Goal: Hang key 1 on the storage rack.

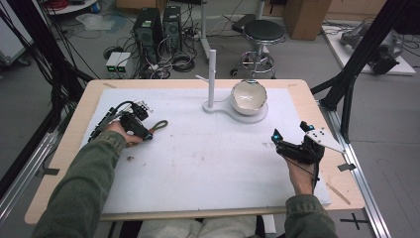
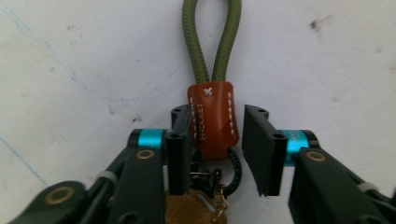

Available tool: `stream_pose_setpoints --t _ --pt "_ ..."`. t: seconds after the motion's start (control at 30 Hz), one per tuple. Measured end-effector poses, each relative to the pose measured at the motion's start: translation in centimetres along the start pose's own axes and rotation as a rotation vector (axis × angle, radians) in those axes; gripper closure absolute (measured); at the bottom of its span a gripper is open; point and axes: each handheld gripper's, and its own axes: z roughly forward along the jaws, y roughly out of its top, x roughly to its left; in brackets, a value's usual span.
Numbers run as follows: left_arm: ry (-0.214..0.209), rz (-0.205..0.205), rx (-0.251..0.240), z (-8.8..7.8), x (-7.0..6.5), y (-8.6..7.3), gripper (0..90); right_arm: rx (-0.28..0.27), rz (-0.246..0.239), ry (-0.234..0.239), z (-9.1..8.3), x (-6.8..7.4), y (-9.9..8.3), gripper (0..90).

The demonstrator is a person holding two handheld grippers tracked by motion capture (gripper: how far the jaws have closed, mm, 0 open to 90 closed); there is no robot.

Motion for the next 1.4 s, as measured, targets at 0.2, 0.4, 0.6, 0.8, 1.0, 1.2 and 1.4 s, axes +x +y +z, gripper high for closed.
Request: stream_pose_setpoints --t 0.2,0.4,0.6,0.8,1.0,1.2,1.4 --pt "0.0 0.03 -0.004 -0.1 0.1 0.0 72.1 0.004 -0.002 -0.001 0.1 0.0 0.0 0.5" --pt "0.006 0.035 -0.023 -0.3 0.1 -0.1 75.0 -0.001 0.004 -0.005 0.0 0.0 0.0 0.5" --pt "0.011 0.07 -0.027 -0.4 -0.1 -0.1 75.7 -0.001 0.004 -0.006 0.0 -0.1 0.0 0.5" --pt "0.007 0.055 -0.04 -1.0 0.1 -0.1 75.9 0.002 0.011 -0.003 0.0 0.0 0.0 0.5" --pt "-0.007 0.022 -0.051 -1.6 0.6 -0.4 76.0 0.001 0.01 0.001 0.1 0.0 0.0 0.5" --pt "-0.022 -0.008 -0.067 -2.4 0.9 -0.4 76.0 -0.001 0.009 0.0 0.1 0.0 0.0 0.5" --pt "-0.006 0.002 -0.084 -3.4 0.9 0.1 76.1 0.0 0.008 0.001 0.2 0.0 0.0 0.5"
